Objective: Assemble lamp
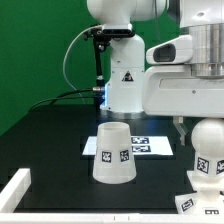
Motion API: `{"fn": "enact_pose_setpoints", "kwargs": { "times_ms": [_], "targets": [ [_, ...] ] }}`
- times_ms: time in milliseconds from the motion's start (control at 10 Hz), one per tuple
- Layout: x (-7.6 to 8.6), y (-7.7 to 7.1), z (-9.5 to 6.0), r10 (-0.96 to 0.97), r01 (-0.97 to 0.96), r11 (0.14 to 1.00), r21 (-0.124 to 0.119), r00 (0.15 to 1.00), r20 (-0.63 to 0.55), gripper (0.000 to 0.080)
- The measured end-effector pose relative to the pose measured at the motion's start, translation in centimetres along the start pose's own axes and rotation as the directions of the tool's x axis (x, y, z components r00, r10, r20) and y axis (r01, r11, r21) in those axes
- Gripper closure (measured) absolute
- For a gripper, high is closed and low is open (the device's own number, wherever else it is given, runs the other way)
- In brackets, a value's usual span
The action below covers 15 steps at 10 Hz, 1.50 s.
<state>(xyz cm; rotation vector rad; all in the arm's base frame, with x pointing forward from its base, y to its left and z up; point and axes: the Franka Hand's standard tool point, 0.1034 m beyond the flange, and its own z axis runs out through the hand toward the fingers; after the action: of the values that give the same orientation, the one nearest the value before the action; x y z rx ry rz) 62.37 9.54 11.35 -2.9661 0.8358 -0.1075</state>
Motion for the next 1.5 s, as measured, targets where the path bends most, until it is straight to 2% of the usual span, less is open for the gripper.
{"fn": "enact_pose_setpoints", "kwargs": {
  "times_ms": [200, 300, 400, 600, 700, 800, 1000, 1200, 1500],
  "targets": [
    [-0.1, -0.1, 0.0, 0.296, -0.296, 0.955, -0.009, 0.955, 0.008, 0.0223],
    [0.0, -0.1, 0.1, 0.487, -0.487, 0.873, 0.004, 0.873, 0.015, 0.0223],
    [0.1, 0.0, 0.1, 0.597, -0.597, 0.802, 0.007, 0.802, 0.019, 0.0223],
    [0.1, 0.1, 0.1, 0.616, -0.616, 0.788, 0.009, 0.788, 0.018, 0.0223],
    [0.1, 0.1, 0.2, 0.590, -0.591, 0.807, 0.008, 0.807, 0.017, 0.0143],
    [0.2, 0.2, 0.1, 0.534, -0.534, 0.845, 0.007, 0.845, 0.015, 0.0143],
    [0.3, 0.0, -0.6, 0.179, -0.179, 0.984, -0.008, 0.984, 0.007, 0.0102],
    [-0.2, -0.7, -1.2, 0.029, -0.029, 1.000, 0.012, 0.999, -0.029, 0.0101],
    [0.1, -0.3, -1.1, -0.209, 0.208, 0.978, -0.008, 0.977, -0.038, 0.0101]
  ]
}}
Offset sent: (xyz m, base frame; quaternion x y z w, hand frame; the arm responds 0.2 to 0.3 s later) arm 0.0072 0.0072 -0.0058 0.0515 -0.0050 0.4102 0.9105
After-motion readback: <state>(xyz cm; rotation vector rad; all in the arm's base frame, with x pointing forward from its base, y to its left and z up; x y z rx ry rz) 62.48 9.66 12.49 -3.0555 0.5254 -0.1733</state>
